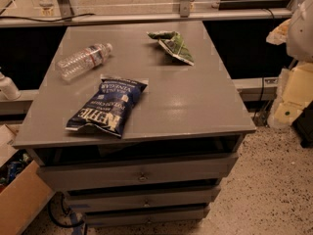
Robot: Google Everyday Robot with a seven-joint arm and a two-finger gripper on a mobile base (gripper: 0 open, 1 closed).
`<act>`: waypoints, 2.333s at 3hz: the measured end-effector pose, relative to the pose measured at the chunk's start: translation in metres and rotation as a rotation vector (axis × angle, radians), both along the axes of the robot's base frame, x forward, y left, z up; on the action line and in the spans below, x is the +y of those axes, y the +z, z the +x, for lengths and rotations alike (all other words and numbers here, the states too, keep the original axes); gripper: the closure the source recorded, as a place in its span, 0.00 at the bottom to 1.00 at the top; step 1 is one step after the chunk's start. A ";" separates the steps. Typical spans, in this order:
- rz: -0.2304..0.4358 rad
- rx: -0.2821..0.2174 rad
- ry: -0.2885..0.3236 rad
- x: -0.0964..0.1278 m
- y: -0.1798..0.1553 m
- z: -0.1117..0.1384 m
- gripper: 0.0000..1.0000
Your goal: Place water bottle upright
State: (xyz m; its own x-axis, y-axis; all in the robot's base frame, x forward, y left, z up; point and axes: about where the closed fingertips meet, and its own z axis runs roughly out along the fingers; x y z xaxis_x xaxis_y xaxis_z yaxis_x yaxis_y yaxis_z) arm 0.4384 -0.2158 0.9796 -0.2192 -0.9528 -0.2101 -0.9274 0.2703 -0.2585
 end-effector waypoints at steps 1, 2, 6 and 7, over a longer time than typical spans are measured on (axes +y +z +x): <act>0.000 0.000 0.000 0.000 0.000 0.000 0.00; 0.010 -0.009 0.016 0.001 0.004 0.002 0.00; 0.134 -0.140 0.464 0.119 0.021 0.055 0.00; 0.178 -0.168 0.520 0.151 0.018 0.079 0.00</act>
Offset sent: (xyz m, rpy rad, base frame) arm 0.0034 -0.0007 0.0031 0.0220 0.0033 0.0357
